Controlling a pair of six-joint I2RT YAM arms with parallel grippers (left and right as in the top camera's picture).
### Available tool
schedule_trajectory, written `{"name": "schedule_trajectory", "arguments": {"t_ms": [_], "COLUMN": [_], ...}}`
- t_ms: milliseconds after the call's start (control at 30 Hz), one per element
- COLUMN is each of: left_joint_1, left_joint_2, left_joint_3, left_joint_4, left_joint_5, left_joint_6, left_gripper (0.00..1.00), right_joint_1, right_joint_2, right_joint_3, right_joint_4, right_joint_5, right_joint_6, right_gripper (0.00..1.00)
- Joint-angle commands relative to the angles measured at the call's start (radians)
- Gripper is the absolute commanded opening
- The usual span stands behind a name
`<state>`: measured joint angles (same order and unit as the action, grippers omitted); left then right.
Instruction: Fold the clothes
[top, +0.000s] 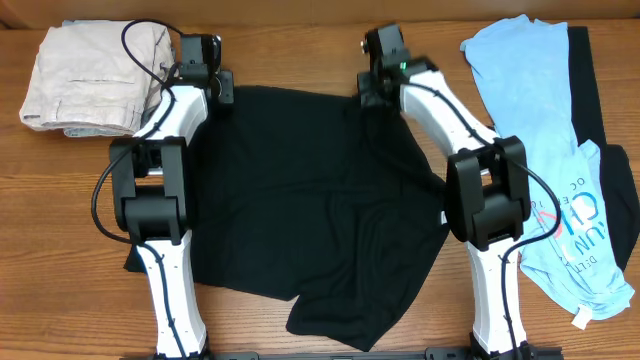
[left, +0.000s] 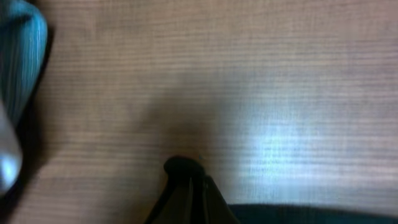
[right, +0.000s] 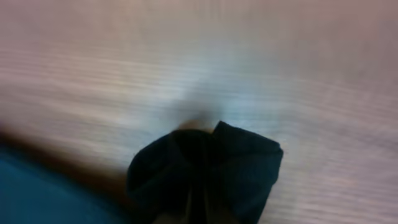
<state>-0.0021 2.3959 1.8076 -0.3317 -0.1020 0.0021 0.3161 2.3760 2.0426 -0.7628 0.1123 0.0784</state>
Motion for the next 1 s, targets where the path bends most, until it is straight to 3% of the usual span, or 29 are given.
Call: {"name": "schedule_trajectory", "arguments": {"t_ms": [0, 100, 200, 267, 333, 433, 600, 733, 867, 967], "left_joint_1": [0.009, 0.009, 0.009, 0.009, 0.008, 0.008, 0.008, 0.007, 0.007, 0.007], "left_joint_2": [-0.101, -0.187, -0.230, -0.232, -0.227, -0.225, -0.225, -0.225, -0.225, -0.225], "left_joint_3": [0.043, 0.047, 0.047, 0.047, 0.047, 0.047, 0.047, 0.047, 0.047, 0.047], "left_joint_4": [-0.089, -0.180, -0.283, -0.343, -0.380, -0.432, -0.431, -0.428, -0.428, -0.428], "left_joint_5": [-0.012, -0.009, -0.005, 0.000, 0.003, 0.025, 0.075, 0.077, 0.077, 0.077], "left_joint_6": [-0.010, -0.010, -0.010, -0.010, -0.010, -0.010, -0.010, -0.010, -0.010, -0.010], "left_gripper": [0.04, 0.04, 0.04, 0.04, 0.04, 0.04, 0.04, 0.04, 0.04, 0.04], "right_joint_1": [-0.002, -0.029, -0.079, -0.103, -0.117, -0.119, -0.042, 0.071, 0.110, 0.109], "right_joint_2": [-0.008, -0.008, -0.008, -0.008, -0.007, -0.007, -0.007, 0.024, 0.129, 0.162], "right_joint_3": [0.220, 0.376, 0.365, 0.335, 0.304, 0.275, 0.275, 0.274, 0.274, 0.274], "right_joint_4": [-0.180, -0.440, -0.638, -0.708, -0.718, -0.666, -0.581, -0.434, -0.432, -0.454], "right_joint_5": [-0.048, -0.201, -0.326, -0.332, -0.332, -0.332, -0.312, -0.079, 0.075, 0.206], "right_joint_6": [0.003, 0.000, 0.000, -0.001, -0.001, -0.043, -0.049, -0.049, -0.045, 0.010], "right_gripper": [0.04, 0.05, 0.09, 0.21, 0.30, 0.54, 0.69, 0.73, 0.72, 0.57]}}
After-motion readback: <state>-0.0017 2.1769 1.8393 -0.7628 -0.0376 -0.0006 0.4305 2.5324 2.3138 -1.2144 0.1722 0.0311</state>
